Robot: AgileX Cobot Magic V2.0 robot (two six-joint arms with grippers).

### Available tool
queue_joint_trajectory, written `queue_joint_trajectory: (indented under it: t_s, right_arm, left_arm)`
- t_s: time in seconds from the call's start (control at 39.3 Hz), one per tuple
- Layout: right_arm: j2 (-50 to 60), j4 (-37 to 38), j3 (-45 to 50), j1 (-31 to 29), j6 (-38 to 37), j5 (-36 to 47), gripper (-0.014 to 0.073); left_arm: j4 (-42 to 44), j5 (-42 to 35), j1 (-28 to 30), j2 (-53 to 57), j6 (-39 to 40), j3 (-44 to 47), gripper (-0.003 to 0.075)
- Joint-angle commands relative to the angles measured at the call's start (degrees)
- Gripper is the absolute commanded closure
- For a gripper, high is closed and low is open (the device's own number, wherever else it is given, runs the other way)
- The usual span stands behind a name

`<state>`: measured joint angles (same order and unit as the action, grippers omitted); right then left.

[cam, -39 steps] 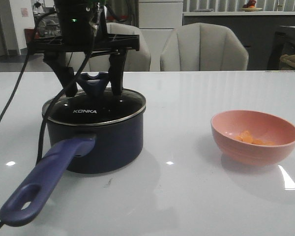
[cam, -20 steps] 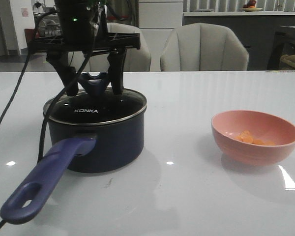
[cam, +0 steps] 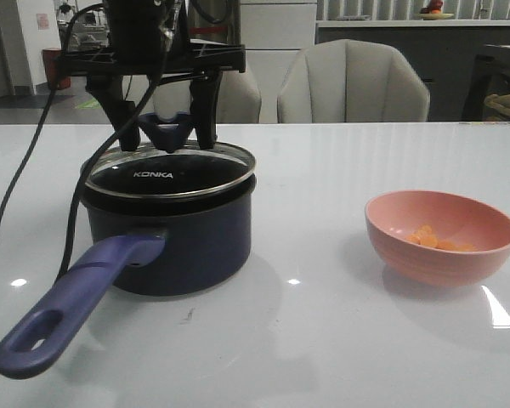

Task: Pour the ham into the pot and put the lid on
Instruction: 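Lift the glass lid off the saucepan and set it beside the pot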

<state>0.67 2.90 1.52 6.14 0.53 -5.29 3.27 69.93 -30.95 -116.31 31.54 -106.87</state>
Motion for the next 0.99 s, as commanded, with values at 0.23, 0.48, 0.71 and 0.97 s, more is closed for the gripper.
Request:
queue_joint_trajectory:
  t_s: [0.23, 0.48, 0.71, 0.97]
  right_arm:
    - [1.1, 0.7, -0.3, 0.0, 0.1, 4.2, 0.0449]
    - [1.1, 0.7, -0.3, 0.0, 0.1, 4.2, 0.0449]
    - [1.1, 0.7, -0.3, 0.0, 0.1, 4.2, 0.0449]
    - [1.1, 0.7, -0.3, 0.0, 0.1, 4.2, 0.0449]
  left_arm:
    - [6.4, -1.1, 1.1, 6.9, 0.1, -2.0, 0.0608]
    - [-0.7, 1.6, 11.2, 11.4, -10.4, -0.4, 0.0608]
    - [-1.5, -0.7, 20.9, 15.5, -13.5, 6.6, 0.0608]
    - [-4.1, -6.5, 28.0, 16.3, -18.7, 17.1, 0.0608]
